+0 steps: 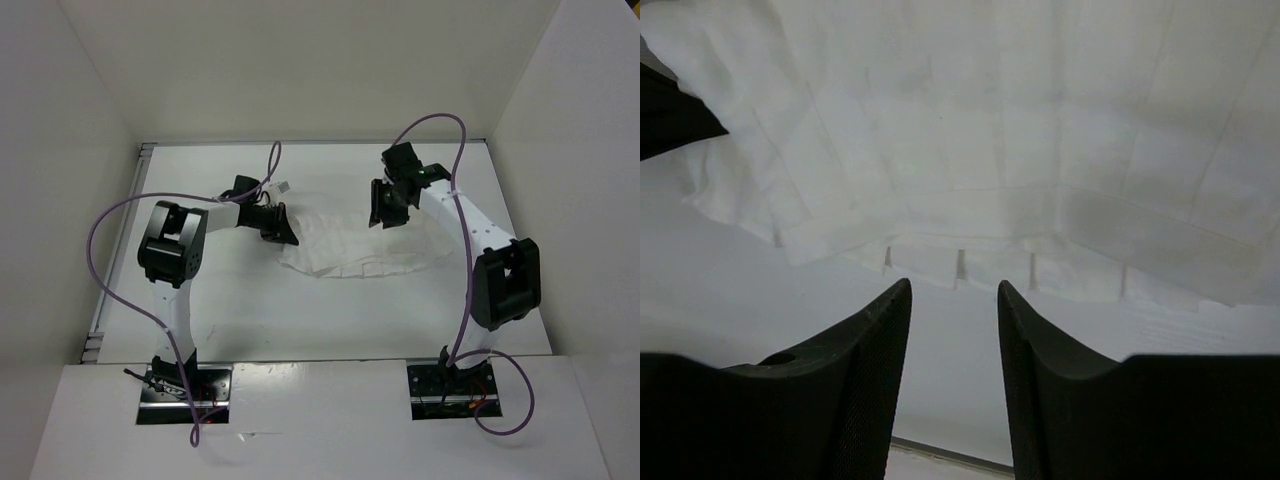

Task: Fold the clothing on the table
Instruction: Fold the skirt

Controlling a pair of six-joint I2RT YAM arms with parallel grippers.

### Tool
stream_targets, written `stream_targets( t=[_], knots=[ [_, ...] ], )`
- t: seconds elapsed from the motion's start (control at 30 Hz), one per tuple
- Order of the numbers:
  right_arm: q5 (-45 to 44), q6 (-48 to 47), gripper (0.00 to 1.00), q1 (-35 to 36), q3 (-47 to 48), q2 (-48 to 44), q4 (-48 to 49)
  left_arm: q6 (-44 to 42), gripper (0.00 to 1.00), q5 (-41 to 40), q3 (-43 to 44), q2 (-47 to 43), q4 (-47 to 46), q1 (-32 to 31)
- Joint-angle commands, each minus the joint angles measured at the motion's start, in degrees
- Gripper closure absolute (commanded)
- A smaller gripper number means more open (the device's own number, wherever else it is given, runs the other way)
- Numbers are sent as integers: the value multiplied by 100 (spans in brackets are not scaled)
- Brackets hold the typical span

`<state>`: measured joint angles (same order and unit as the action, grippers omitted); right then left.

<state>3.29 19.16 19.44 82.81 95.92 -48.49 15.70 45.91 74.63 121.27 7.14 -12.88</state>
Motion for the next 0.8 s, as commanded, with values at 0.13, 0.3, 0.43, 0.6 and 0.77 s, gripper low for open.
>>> stream_targets(
  t=[0.13, 0.3, 0.43, 0.6, 0.77],
  knots=[
    [1032, 299, 70, -142, 489, 1075, 875, 135, 100, -197, -141, -754, -90, 14],
    [1315, 475, 92, -142, 930, 1903, 1087, 135, 100, -249, -265, -1017, 16, 14],
    [1445, 598, 95, -142, 1194, 2326, 1210, 82, 100, -372, -387, -1141, 147, 66],
    [1903, 651, 91, -142, 1080, 2440, 1333, 12, 100, -715, -441, -1246, 385, 364],
    [1851, 756, 89, -90, 1027, 2388, 1448, -41, 100, -725, -380, -1186, 508, 594]
  ],
)
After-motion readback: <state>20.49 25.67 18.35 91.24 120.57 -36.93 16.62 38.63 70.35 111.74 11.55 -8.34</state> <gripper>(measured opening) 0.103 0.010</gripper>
